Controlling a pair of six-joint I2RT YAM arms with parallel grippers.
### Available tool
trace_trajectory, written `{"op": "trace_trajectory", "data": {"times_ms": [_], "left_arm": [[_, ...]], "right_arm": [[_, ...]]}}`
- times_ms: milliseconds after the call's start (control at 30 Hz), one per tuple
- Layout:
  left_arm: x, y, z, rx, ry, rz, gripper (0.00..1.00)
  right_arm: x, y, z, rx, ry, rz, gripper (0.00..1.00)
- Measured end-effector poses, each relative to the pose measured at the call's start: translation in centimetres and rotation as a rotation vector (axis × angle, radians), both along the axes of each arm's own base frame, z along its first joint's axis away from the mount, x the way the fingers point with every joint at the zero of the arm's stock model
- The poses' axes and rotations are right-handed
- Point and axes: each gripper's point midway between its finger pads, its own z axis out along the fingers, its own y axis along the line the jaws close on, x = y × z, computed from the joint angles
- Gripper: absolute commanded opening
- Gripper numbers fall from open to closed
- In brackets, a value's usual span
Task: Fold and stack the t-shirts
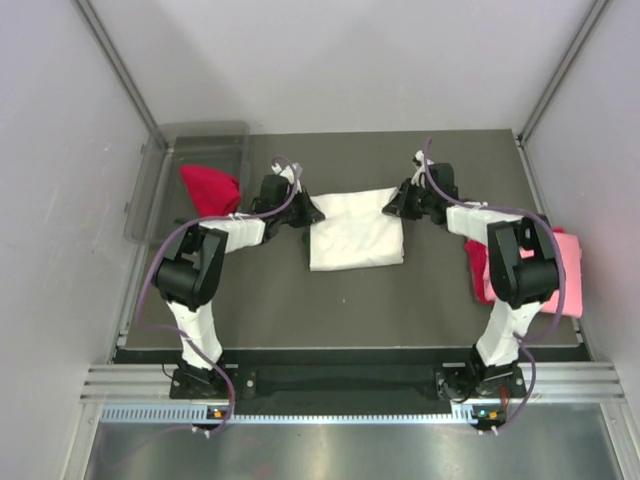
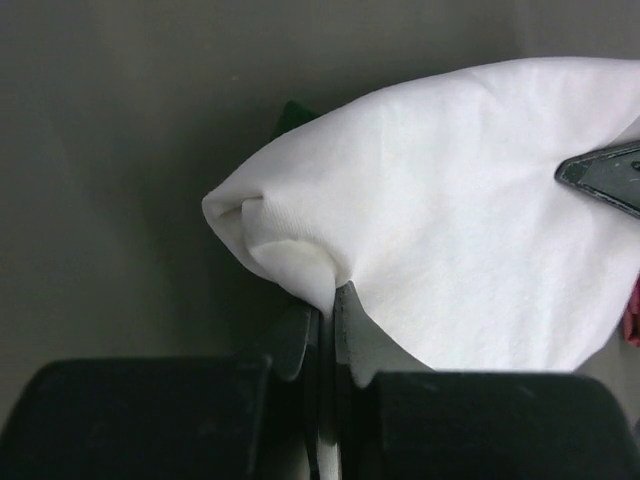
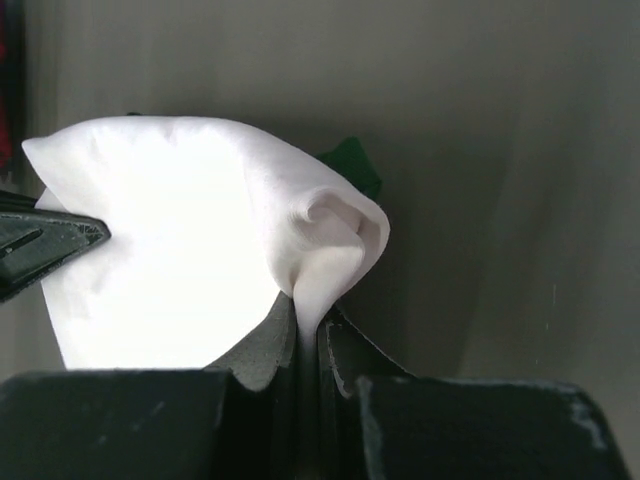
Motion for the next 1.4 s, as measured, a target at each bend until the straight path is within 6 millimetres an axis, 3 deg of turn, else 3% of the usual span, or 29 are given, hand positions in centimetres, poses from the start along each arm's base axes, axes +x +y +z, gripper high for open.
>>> {"op": "trace_trajectory", "data": {"times_ms": [133,433,500,700,867,1000,1200,1400], "left_arm": [[-1.1,-0.4,3.2,-0.004,-0.055,-0.007,0.00],[-6.5,-1.5,13.9,-0.054,-0.250,-0.038,0.00],[-7.8,-2.1,16.1,-0.067,-0.293,-0.053,0.00],[-11.5,-4.0,19.8,-0.112,-0.355,-0.103,0.00],[-14.9,-7.2,21.2,-0.155,-0.369,-0.164,0.00],[-18.2,-10.6,21.1,-0.169,-0.374,-0.228,0.00],[-22.6,-18.3,19.6,-0.165,-0.376,-0.330,0.00],[-25.6,-25.5,19.7,-0.197,-0.394,-0.408,0.00]], "right_arm": [[-1.2,-0.3,2.4,0.015,-0.040,-0.004,0.00],[-5.9,-1.4,9.8,0.066,-0.186,-0.028,0.00],[-7.1,-2.0,11.6,0.069,-0.225,-0.045,0.00],[-10.8,-5.4,16.9,0.015,-0.328,-0.177,0.00],[-13.7,-8.8,18.3,-0.055,-0.341,-0.308,0.00],[-15.3,-12.3,17.3,-0.133,-0.275,-0.431,0.00],[-18.2,-19.9,16.0,-0.224,-0.175,-0.683,0.00],[-21.6,-26.6,17.4,-0.367,-0.141,-0.975,0.00]]}}
